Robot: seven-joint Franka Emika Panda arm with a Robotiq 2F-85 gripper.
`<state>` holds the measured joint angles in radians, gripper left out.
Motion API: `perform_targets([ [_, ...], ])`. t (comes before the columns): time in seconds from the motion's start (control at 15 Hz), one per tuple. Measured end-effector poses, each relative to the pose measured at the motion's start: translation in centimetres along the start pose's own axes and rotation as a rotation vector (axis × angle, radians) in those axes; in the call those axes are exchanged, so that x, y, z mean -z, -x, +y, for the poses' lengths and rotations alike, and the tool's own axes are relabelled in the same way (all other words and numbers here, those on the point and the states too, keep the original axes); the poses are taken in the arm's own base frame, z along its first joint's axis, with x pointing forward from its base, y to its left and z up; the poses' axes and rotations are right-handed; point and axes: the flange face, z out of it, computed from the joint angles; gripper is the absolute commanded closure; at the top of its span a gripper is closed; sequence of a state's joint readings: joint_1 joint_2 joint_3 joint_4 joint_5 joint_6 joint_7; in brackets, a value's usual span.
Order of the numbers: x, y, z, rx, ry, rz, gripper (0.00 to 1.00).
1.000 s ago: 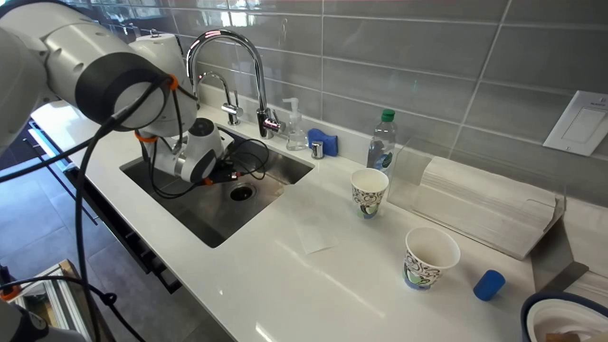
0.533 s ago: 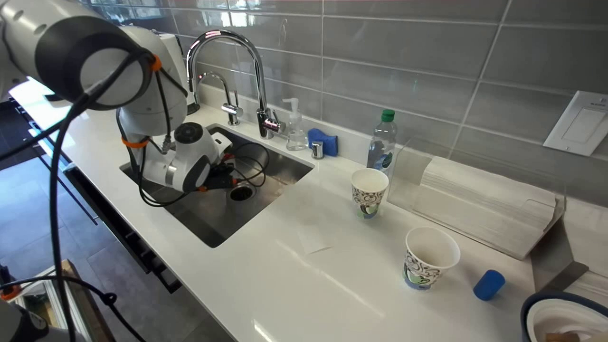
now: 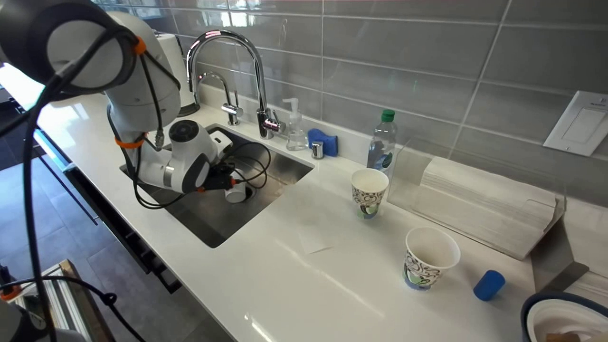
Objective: Pour the water out of the cup and take it out of the sink
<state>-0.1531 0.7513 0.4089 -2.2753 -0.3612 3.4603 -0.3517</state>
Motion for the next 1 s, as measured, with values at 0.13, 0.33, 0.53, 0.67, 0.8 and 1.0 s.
perform_targets([
  [0.13,0.0,0.03,-0.01,-0.009,-0.001,0.0,0.95],
  [0.33,0.01,0.05,-0.02,-0.018,-0.002,0.0,0.95],
  [0.53,0.01,0.05,-0.04,-0.016,-0.003,0.0,0.95],
  [0.67,0.01,0.05,-0.04,-0.015,-0.003,0.0,0.95],
  [0.8,0.02,0.05,-0.05,-0.015,-0.003,0.0,0.95],
  [1.0,0.19,0.07,-0.07,-0.018,-0.002,-0.001,0.95],
])
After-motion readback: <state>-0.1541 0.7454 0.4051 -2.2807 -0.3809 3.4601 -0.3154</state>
